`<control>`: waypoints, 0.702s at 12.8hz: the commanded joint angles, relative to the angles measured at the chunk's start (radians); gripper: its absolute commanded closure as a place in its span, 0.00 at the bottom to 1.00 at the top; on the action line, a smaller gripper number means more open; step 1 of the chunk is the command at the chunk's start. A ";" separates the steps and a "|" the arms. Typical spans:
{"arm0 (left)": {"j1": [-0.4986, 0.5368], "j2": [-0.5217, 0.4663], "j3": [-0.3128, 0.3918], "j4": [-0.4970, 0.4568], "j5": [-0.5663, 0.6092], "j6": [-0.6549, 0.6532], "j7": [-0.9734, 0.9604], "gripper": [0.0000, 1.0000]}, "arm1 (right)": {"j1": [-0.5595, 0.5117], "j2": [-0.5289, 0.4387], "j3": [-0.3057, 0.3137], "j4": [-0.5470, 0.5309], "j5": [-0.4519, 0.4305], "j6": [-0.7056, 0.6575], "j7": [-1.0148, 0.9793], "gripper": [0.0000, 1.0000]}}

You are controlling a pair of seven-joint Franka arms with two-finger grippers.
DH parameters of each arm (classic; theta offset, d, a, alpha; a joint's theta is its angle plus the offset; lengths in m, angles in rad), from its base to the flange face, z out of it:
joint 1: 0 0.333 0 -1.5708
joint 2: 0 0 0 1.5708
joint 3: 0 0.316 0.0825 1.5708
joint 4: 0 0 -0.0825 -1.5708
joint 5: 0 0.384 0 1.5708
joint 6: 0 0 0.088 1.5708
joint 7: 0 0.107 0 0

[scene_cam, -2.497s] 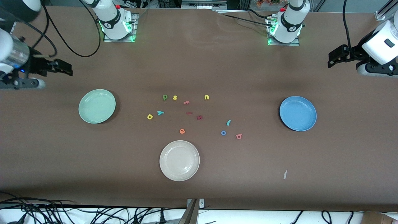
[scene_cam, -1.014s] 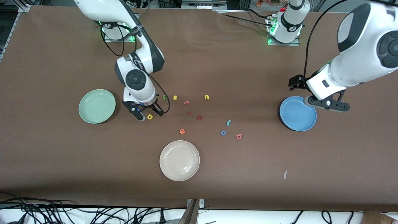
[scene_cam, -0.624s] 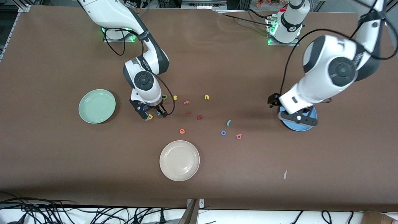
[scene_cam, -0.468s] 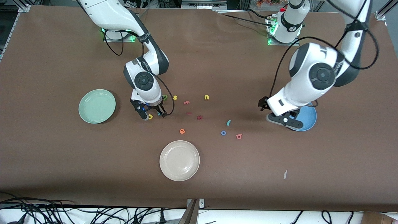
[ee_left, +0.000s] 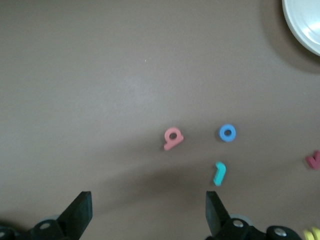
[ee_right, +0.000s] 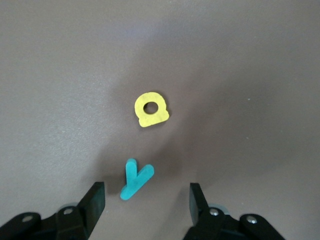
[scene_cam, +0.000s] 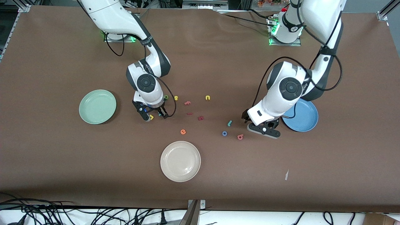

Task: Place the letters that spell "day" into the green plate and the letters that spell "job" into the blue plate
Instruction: 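Reach the right gripper to the teal y while the left gripper reaches the pink 9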

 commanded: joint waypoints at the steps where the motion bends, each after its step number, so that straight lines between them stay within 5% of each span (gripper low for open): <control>1: -0.027 0.070 0.017 0.018 -0.022 0.094 -0.002 0.00 | 0.012 0.007 -0.012 0.000 -0.016 0.018 0.023 0.30; 9: -0.109 0.233 0.057 0.047 -0.012 0.257 0.016 0.00 | 0.014 0.010 -0.012 0.001 -0.019 0.019 0.017 0.46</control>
